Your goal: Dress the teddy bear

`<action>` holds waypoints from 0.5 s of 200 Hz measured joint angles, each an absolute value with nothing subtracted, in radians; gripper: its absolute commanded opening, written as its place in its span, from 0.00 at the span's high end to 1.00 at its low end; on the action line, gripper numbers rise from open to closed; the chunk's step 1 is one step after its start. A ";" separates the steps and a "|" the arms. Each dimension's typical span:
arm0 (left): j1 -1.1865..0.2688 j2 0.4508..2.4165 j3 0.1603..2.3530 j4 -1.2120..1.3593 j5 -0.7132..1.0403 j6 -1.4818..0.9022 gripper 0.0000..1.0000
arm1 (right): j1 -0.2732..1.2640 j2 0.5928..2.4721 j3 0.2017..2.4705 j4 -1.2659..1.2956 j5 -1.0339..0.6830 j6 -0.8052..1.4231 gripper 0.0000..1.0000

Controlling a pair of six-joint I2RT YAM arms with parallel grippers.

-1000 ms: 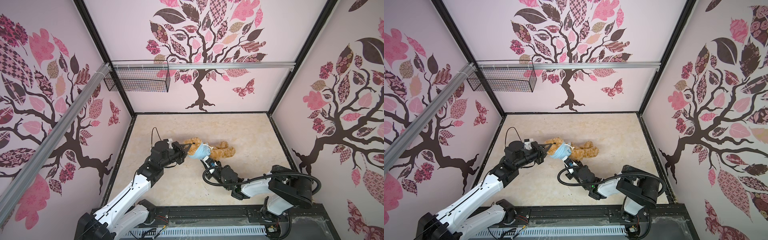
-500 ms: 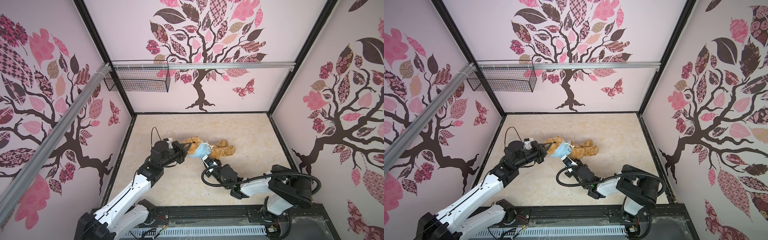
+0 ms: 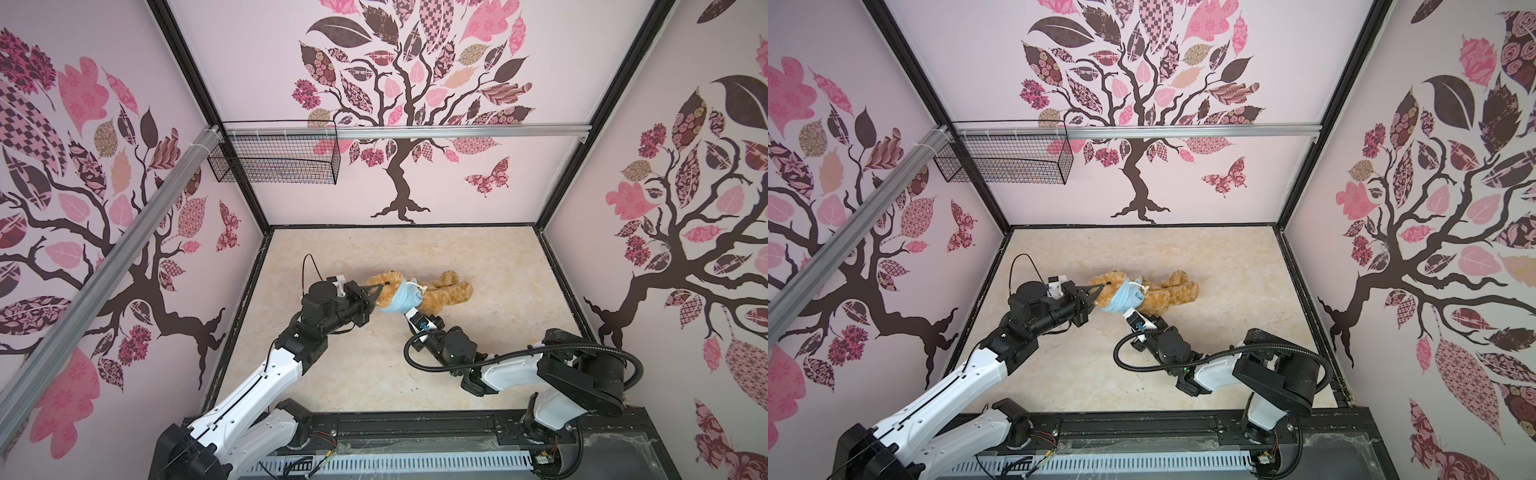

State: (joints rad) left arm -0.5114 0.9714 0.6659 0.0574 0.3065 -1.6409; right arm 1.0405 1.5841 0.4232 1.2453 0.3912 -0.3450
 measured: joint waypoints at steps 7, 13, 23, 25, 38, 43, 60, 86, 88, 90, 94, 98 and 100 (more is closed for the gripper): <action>-0.511 0.971 0.666 0.059 0.307 -1.642 1.00 | 1.039 1.583 0.418 1.253 0.381 -0.350 0.86; -0.511 0.971 0.666 0.059 0.307 -1.642 1.00 | 1.037 1.582 0.411 1.260 0.370 -0.354 0.87; -0.513 0.973 0.665 0.058 0.307 -1.645 1.00 | 1.036 1.578 0.401 1.266 0.350 -0.365 0.88; -0.513 0.973 0.665 0.058 0.307 -1.645 1.00 | 1.036 1.577 0.400 1.267 0.347 -0.364 0.88; -0.514 0.975 0.665 0.058 0.307 -1.647 1.00 | 1.030 1.570 0.391 1.268 0.322 -0.376 0.89; -0.514 0.975 0.665 0.059 0.307 -1.647 1.00 | 1.028 1.565 0.388 1.268 0.313 -0.379 0.89; -0.516 0.975 0.665 0.058 0.307 -1.649 1.00 | 1.021 1.551 0.376 1.267 0.287 -0.386 0.90; -0.516 0.975 0.665 0.058 0.307 -1.649 1.00 | 1.018 1.530 0.363 1.259 0.276 -0.385 0.90; -0.516 0.975 0.665 0.058 0.307 -1.649 1.00 | 1.018 1.530 0.363 1.258 0.276 -0.385 0.90; -0.516 0.975 0.665 0.057 0.307 -1.649 1.00 | 1.018 1.528 0.362 1.257 0.276 -0.384 0.90; -0.516 0.975 0.665 0.058 0.307 -1.649 1.00 | 1.018 1.525 0.360 1.256 0.280 -0.382 0.90; -0.516 0.975 0.665 0.057 0.307 -1.649 1.00 | 1.018 1.522 0.358 1.254 0.281 -0.381 0.90; -0.516 0.975 0.665 0.058 0.307 -1.649 1.00 | 1.018 1.520 0.357 1.253 0.284 -0.379 0.90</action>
State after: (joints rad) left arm -0.5159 0.9752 0.6655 0.0578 0.3073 -1.6489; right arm 1.0176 1.5196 0.3569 1.2526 0.2840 -0.3790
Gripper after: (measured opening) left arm 0.065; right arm 0.097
